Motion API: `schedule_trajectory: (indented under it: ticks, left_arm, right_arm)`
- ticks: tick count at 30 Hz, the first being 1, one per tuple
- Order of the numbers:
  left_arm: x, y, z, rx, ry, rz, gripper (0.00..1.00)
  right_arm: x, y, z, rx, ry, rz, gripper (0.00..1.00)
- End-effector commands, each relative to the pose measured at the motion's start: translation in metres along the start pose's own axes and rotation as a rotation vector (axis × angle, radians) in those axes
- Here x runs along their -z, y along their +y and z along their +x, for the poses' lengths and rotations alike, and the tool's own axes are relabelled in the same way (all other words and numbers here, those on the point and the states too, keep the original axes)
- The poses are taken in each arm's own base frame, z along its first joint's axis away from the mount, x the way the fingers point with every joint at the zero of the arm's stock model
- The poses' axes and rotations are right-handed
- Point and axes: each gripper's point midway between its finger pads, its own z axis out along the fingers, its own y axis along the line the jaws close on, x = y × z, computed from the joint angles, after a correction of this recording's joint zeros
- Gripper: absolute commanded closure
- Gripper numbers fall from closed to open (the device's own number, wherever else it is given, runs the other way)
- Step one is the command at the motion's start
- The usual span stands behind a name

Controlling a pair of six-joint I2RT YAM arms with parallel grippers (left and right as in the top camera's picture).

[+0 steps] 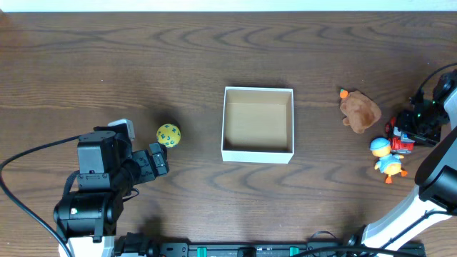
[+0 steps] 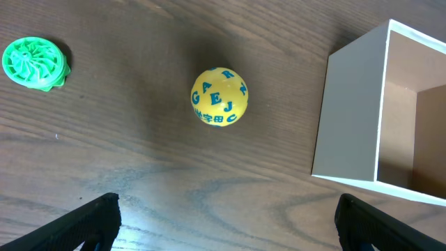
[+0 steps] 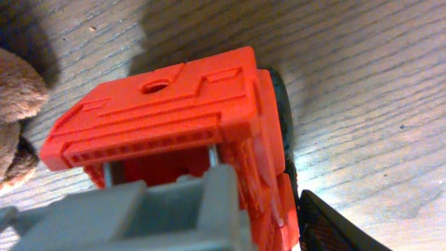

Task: Pack container
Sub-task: 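Lift the red fire truck and lower it into the white box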

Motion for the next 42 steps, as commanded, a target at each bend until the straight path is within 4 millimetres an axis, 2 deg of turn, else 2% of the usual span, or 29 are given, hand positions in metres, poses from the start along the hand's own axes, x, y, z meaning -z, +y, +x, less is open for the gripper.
schedule_trajectory:
  ticks: [1,7,18,21,23,25,26,28,35,38,42]
  left_arm:
    - [0.004,-0.003,-0.005,0.005,-0.016,0.009,0.02]
    - [0.004,-0.003,-0.005,0.005,-0.016,0.009,0.02]
    - [0.004,-0.003,-0.005,0.004,-0.017,0.009,0.02]
    - [0.004,-0.003,-0.006,0.004,-0.018,0.010,0.02]
    - [0.004,-0.003,-0.006,0.004,-0.019,0.010,0.02]
    - [0.004,-0.003,-0.006,0.004,-0.020,0.010,0.02]
    - [0.004,-0.003,-0.006,0.004,-0.020,0.010,0.02]
    - [0.004,-0.003,-0.006,0.004,-0.020,0.010,0.02]
    - [0.004,-0.003,-0.006,0.004,-0.020,0.011,0.02]
    - [0.004,-0.003,-0.006,0.004,-0.020,0.010,0.02]
    - [0.004,-0.003,-0.006,0.004,-0.020,0.011,0.02]
  right_arm:
    - [-0.003,0.006,0.000,0.005,0.007,-0.011,0.43]
    - [-0.003,0.006,0.000,-0.002,0.004,-0.011,0.46]
    - [-0.003,0.009,-0.001,-0.004,-0.001,-0.029,0.47]
    - [-0.002,0.009,-0.002,-0.005,-0.004,-0.029,0.53]
    - [0.001,0.009,-0.003,-0.034,-0.010,-0.028,0.63]
    - [0.005,0.008,-0.005,-0.064,-0.015,-0.027,0.66]
    - [0.008,0.008,-0.005,-0.065,-0.016,-0.027,0.73]
    - [0.014,0.008,-0.006,-0.072,-0.020,-0.026,0.79]
    - [0.050,0.007,-0.013,-0.093,-0.100,-0.018,0.81]
    - [0.071,0.008,-0.014,-0.098,-0.159,-0.012,0.82]
    - [0.112,0.017,-0.013,-0.089,-0.269,-0.014,0.83]
